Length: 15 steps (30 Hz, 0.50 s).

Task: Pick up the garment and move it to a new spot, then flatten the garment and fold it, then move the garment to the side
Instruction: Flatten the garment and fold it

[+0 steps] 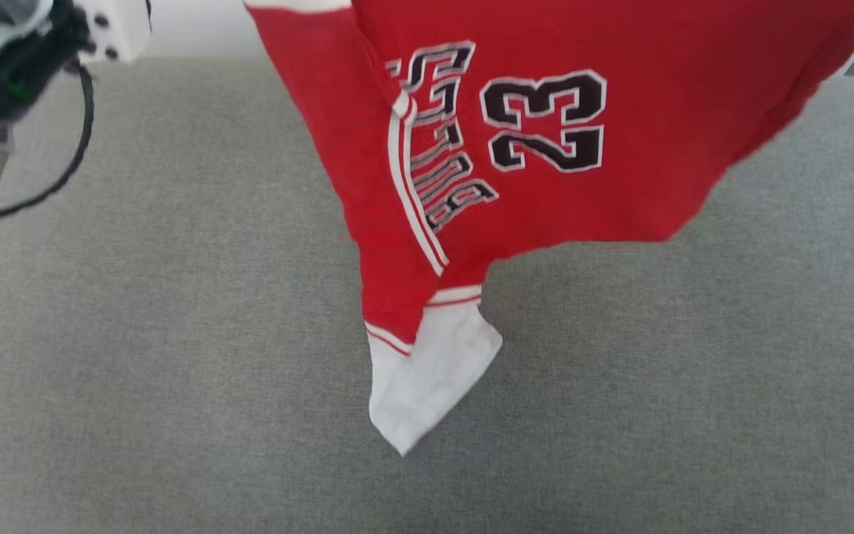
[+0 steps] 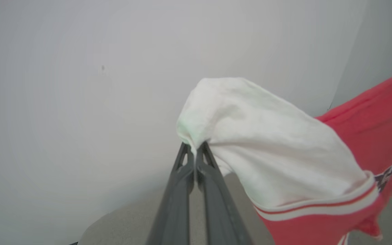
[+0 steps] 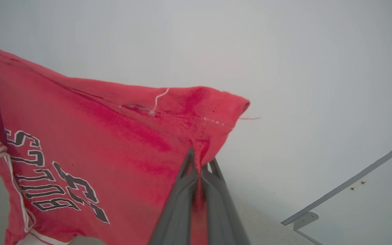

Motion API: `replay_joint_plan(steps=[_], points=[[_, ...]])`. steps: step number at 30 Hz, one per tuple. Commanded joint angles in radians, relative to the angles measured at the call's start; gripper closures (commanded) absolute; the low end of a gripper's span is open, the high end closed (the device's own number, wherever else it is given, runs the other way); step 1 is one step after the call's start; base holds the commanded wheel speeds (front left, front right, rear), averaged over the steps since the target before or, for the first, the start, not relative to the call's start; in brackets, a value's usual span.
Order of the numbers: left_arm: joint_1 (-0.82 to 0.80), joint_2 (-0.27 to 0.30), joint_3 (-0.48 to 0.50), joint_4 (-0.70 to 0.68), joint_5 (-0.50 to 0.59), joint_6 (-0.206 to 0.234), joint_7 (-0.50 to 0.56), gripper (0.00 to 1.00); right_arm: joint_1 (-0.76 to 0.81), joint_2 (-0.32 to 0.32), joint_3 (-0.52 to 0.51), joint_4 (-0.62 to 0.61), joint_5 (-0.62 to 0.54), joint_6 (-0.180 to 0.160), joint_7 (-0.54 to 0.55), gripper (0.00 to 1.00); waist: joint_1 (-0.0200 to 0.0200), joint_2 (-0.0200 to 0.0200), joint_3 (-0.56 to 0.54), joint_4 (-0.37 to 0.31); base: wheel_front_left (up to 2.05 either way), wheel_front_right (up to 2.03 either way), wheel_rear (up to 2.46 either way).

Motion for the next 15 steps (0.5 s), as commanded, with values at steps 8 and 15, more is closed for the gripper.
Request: replay_joint_plan(steps=[8, 15], points=[[-0.197, -0.064, -0.025, 0.168, 0.138, -0.012, -0.156, 1.0, -0.137, 0.058, -0.012, 0.148, -0.131, -0.001, -0.178, 1.0, 0.0, 0.0, 0.111, -0.018, 0.0, 0.0, 0.0], [-0.404, -0.105, -0.029, 0.304, 0.288, 0.029, -0.406, 1.0, -0.297, 0.13, -0.022, 0.34, -0.305, -0.002, -0.449, 1.0, 0.0, 0.0, 0.202, -0.034, 0.0, 0.0, 0.0]])
